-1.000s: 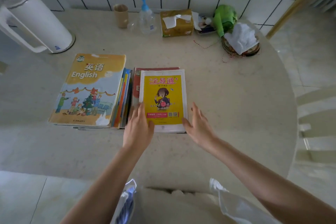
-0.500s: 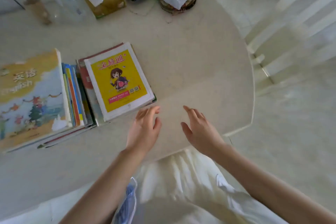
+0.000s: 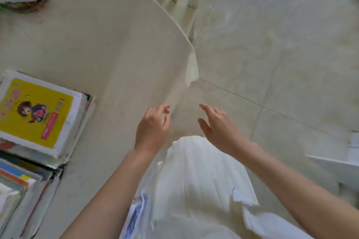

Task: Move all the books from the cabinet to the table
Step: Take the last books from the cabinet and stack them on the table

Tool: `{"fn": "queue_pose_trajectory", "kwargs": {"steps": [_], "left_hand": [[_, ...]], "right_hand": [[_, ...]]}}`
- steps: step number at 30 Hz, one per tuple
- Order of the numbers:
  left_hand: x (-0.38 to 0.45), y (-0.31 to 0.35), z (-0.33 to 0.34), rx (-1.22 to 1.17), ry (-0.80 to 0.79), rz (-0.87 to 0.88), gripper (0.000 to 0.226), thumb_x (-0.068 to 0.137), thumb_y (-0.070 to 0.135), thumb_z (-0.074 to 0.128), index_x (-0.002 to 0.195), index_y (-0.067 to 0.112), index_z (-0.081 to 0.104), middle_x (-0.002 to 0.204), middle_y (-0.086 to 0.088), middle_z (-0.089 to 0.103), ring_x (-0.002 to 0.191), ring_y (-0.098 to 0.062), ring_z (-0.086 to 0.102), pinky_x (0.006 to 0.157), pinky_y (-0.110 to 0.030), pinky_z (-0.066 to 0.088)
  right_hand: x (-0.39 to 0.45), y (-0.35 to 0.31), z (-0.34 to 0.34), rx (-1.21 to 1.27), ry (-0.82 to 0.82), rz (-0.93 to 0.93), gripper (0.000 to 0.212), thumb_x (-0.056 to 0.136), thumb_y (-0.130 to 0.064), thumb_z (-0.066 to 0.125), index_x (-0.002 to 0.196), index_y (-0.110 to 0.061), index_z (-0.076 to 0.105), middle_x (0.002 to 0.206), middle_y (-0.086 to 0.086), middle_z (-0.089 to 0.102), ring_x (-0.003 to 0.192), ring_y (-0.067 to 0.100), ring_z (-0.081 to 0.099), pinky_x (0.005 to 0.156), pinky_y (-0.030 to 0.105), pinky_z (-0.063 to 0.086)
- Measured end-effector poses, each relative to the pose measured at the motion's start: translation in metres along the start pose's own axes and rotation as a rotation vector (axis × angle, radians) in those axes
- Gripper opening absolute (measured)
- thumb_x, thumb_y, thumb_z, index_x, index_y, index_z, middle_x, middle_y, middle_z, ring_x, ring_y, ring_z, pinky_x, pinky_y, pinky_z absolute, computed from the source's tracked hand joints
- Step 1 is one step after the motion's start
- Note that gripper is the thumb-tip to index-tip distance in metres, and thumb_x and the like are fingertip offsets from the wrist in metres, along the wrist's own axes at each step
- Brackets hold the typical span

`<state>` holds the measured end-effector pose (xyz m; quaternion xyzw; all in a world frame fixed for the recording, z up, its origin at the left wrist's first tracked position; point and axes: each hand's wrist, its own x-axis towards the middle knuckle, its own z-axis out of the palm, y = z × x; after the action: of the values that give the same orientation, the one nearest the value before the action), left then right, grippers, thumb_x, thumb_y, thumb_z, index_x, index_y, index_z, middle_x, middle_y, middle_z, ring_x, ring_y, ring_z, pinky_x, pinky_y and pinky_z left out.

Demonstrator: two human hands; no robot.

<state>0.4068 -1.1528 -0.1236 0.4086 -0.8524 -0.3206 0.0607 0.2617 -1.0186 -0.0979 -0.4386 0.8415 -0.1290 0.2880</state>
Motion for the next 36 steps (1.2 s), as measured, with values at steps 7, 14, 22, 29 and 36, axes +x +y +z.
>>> {"fn": "queue_pose_trajectory", "kwargs": {"steps": [7,14,22,29,36], "left_hand": [[-0.02,0.063,0.053,0.039,-0.174,0.265,0.024,0.088,0.011,0.059,0.111,0.017,0.066,0.097,0.001,0.072,0.09,-0.022,0.064,0.072,-0.021,0.038],[-0.071,0.168,0.133,-0.001,-0.374,0.569,0.025,0.086,0.005,0.062,0.111,0.012,0.066,0.096,0.004,0.073,0.091,-0.021,0.066,0.078,-0.023,0.042],[-0.19,0.301,0.267,-0.07,-0.585,0.744,0.025,0.086,0.007,0.064,0.11,0.015,0.066,0.093,0.006,0.072,0.091,-0.018,0.067,0.082,-0.038,0.055],[-0.268,0.397,0.362,-0.095,-0.775,0.836,0.025,0.083,0.015,0.06,0.107,0.021,0.065,0.083,0.018,0.065,0.09,-0.018,0.068,0.082,-0.045,0.055],[-0.302,0.487,0.442,-0.038,-0.918,0.913,0.026,0.086,0.01,0.059,0.108,0.022,0.064,0.083,0.017,0.066,0.095,-0.016,0.067,0.086,-0.041,0.053]], "right_hand": [[-0.105,0.067,0.003,0.079,0.176,0.221,0.048,0.098,-0.027,0.045,0.142,-0.01,0.038,0.137,0.007,0.052,0.129,0.024,0.044,0.104,0.031,0.034],[-0.231,0.149,0.004,0.208,0.367,0.515,0.048,0.094,-0.023,0.052,0.139,-0.007,0.043,0.129,0.009,0.057,0.119,0.026,0.051,0.1,0.032,0.039],[-0.411,0.26,0.014,0.306,0.516,0.829,0.048,0.093,-0.022,0.051,0.137,-0.005,0.045,0.132,0.012,0.055,0.119,0.031,0.049,0.102,0.036,0.038],[-0.519,0.334,0.016,0.404,0.633,1.055,0.048,0.096,-0.024,0.048,0.141,-0.007,0.04,0.137,0.012,0.051,0.125,0.029,0.044,0.105,0.036,0.035],[-0.572,0.404,0.002,0.531,0.773,1.243,0.05,0.098,-0.027,0.044,0.144,-0.011,0.035,0.143,0.007,0.046,0.134,0.022,0.037,0.109,0.034,0.034]]}}
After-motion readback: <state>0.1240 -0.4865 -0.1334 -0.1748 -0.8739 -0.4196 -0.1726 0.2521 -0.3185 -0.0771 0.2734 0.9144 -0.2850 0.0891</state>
